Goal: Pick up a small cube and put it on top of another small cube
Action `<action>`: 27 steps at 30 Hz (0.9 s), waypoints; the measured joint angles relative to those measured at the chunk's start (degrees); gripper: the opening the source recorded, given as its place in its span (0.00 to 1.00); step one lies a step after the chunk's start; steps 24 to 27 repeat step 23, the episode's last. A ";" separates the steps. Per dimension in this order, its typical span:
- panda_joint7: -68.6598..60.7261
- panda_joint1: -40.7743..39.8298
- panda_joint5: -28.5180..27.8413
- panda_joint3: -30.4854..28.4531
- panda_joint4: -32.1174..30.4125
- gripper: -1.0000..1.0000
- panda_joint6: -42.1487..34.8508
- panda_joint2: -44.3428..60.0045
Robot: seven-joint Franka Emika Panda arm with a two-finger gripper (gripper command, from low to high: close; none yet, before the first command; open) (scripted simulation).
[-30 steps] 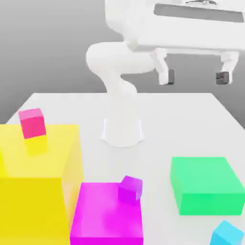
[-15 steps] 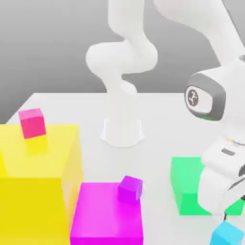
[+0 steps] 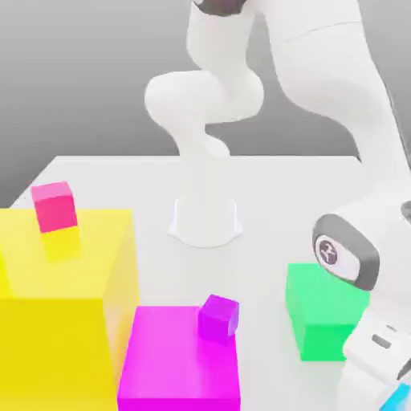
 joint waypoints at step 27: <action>14.99 -33.77 9.97 -23.35 4.48 1.00 -28.52 -24.67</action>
